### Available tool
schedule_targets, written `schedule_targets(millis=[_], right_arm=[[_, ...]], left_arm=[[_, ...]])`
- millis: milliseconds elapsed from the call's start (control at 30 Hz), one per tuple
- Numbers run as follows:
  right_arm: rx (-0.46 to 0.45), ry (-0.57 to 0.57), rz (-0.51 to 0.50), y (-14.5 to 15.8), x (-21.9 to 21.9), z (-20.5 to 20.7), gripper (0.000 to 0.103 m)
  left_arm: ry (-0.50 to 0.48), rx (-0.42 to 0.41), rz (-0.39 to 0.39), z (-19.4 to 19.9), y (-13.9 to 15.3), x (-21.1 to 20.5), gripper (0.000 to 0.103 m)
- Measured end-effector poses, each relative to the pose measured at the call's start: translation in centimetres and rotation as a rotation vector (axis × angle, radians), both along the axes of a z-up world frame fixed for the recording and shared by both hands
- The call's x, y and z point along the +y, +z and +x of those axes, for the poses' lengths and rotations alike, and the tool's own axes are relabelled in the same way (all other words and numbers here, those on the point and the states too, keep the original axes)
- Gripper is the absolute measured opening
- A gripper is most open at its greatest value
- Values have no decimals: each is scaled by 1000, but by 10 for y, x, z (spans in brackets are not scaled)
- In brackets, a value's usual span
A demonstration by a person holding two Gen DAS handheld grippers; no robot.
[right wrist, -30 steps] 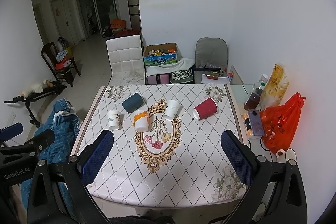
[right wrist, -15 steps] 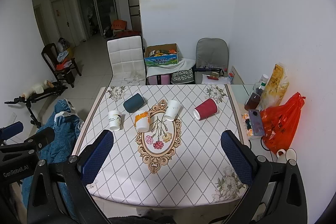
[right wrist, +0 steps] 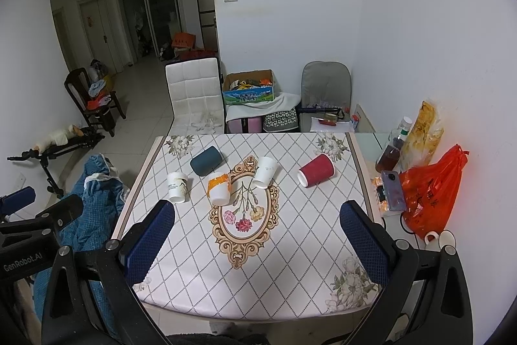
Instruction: Flip cup upside down
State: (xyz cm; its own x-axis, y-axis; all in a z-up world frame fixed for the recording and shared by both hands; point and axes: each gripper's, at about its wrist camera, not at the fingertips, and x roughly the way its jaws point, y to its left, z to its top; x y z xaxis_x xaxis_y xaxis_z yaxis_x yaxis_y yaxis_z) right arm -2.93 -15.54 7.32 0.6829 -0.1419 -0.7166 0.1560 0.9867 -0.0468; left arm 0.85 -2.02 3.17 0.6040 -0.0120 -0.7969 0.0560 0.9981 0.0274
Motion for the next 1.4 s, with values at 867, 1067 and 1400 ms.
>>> schedule_targets(millis=[867, 1067, 1400], right_arm=[[197, 35, 77, -81, -27, 63, 103], [319, 66, 93, -155, -36, 86, 103], [498, 45, 113, -254, -37, 122, 103]], left_arm=[[121, 110, 76, 38, -61, -4, 103], [156, 193, 103, 60, -108, 1, 103], [152, 342, 139, 127, -181, 9, 103]])
